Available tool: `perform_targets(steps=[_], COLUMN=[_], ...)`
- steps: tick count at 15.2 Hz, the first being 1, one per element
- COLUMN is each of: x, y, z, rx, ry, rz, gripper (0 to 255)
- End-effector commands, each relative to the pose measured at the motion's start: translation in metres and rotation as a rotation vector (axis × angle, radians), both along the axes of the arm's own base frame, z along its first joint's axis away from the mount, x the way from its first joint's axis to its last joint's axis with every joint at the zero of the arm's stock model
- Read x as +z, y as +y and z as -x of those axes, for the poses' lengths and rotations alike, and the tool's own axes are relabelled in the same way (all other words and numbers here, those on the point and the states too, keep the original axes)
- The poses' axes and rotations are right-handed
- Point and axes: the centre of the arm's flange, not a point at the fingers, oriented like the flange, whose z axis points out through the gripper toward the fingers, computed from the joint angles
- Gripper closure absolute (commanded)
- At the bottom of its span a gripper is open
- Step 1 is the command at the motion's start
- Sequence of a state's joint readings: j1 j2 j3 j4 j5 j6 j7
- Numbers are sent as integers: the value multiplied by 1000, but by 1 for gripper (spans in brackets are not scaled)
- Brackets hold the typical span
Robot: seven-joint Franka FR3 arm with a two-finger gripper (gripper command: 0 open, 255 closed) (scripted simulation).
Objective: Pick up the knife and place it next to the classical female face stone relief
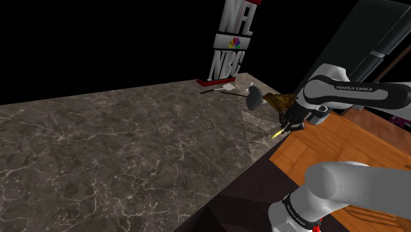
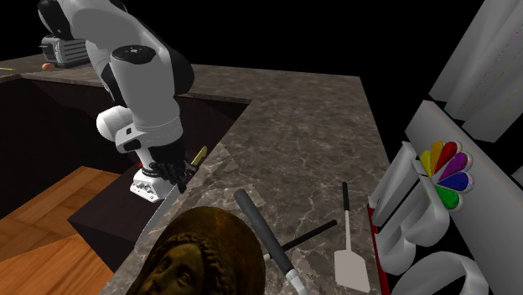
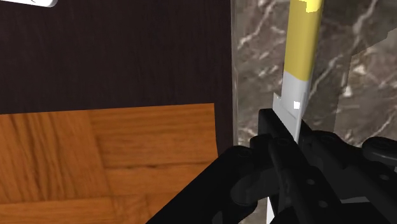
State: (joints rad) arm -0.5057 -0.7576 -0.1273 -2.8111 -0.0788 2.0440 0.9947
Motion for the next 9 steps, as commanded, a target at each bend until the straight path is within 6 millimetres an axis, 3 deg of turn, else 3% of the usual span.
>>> perform_targets(steps=[1, 4, 5, 9], x=[0, 0, 0, 0], y=[0, 0, 0, 0], z=[0, 0, 0, 0], rx=[0, 0, 0, 0], ry=[0, 0, 0, 0], rz=[0, 0, 0, 0], gripper=[255, 255, 0, 0])
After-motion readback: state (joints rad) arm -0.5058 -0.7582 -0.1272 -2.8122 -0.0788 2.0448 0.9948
